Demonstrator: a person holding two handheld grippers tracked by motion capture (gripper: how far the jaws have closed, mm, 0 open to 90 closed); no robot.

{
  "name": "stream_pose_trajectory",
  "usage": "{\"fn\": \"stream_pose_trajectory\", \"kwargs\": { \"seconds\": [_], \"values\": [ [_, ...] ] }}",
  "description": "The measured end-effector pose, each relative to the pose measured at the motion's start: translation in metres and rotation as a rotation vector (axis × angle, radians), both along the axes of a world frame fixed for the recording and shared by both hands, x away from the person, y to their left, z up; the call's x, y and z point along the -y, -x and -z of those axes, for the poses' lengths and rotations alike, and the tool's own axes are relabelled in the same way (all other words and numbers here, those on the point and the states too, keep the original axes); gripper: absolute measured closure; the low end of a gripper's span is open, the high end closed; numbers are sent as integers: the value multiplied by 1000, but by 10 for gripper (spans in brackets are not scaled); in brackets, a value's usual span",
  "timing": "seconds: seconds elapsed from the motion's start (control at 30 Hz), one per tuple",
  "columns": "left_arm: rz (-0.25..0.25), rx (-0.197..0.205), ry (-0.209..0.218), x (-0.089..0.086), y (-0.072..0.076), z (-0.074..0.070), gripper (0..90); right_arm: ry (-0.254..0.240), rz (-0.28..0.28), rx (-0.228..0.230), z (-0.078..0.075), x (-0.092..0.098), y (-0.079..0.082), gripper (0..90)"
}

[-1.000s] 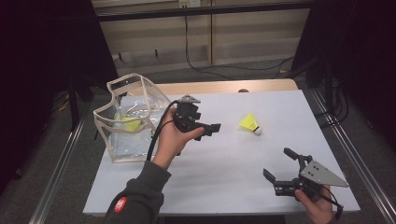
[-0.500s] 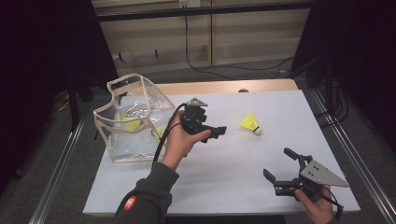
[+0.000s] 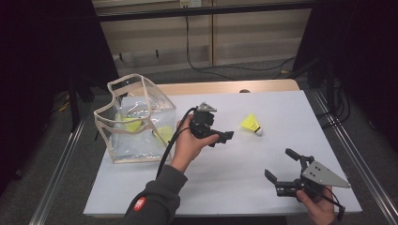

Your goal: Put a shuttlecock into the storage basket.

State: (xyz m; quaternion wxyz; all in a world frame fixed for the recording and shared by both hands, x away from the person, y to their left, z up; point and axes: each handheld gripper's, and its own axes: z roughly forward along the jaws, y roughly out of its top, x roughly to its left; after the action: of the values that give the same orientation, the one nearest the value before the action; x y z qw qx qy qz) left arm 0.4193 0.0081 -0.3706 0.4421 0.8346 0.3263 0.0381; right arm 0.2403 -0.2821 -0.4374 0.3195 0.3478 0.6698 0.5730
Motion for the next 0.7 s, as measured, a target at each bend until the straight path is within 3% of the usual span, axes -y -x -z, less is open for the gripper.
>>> {"fn": "stream_pose_trajectory", "kwargs": {
  "seconds": [0.33, 0.47, 0.7],
  "values": [
    [-20, 11, -16, 6, -6, 12, 66, -3, -3, 0, 0, -1, 0, 12],
    [-26, 22, -5, 9, -8, 16, 65, -3, -1, 2, 0, -1, 0, 13],
    [-27, 9, 10, 15, -12, 23, 63, -2, -2, 3, 0, -1, 0, 13]
  ]
}}
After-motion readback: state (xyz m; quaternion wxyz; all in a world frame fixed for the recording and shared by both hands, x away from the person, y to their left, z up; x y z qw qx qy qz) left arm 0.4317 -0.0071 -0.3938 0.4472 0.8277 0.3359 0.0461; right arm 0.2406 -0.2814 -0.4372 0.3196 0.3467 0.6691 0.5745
